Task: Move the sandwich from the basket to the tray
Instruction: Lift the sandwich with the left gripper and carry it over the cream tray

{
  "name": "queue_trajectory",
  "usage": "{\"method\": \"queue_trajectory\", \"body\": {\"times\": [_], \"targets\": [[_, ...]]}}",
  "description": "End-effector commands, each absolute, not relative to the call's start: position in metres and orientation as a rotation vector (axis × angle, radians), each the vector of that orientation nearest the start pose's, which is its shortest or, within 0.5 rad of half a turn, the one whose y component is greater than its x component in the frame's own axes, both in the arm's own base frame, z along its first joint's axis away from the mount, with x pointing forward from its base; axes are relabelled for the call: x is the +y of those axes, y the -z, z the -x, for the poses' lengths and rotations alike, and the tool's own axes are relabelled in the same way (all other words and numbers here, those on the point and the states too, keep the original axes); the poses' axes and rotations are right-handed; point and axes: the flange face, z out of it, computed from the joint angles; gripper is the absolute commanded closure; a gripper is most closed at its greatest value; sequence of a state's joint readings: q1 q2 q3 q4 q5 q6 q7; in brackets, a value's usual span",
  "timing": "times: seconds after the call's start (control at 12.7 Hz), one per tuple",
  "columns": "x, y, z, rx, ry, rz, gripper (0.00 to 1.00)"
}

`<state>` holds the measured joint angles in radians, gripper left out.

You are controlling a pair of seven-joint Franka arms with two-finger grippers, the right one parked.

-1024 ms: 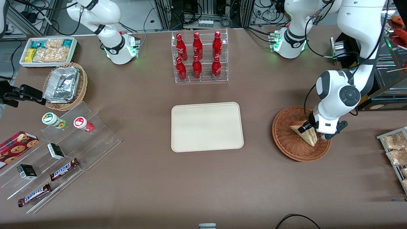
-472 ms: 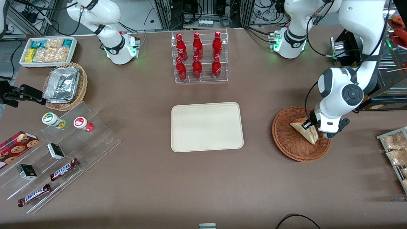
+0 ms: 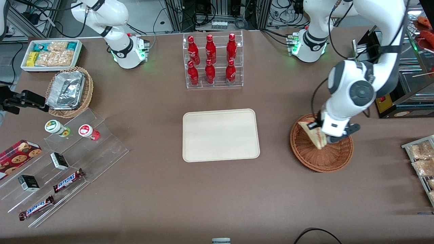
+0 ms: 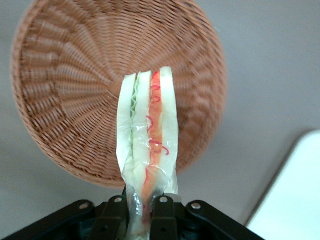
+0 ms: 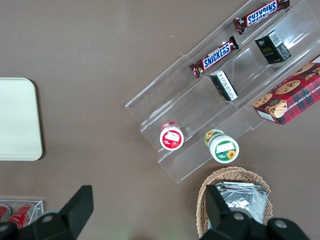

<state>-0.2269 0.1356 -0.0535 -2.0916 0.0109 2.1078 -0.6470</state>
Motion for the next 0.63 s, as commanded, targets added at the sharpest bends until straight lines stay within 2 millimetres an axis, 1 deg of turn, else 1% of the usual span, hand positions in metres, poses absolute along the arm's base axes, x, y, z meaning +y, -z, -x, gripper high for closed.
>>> {"method": "queue_trajectory", "body": {"times": [0.0, 0.24, 0.31, 0.55], "targets": [[-0.210, -0.353, -0.519, -0.327, -0.177, 3.043, 1.00], [-0.287, -0.345, -0.515, -0.135, -0.179, 3.052, 1.00], [-0.310, -0.345, -0.518, -0.093, -0.178, 3.055, 1.00], [-0.390, -0.337, -0.522, 0.017, -0.195, 3.058, 1.00]]}}
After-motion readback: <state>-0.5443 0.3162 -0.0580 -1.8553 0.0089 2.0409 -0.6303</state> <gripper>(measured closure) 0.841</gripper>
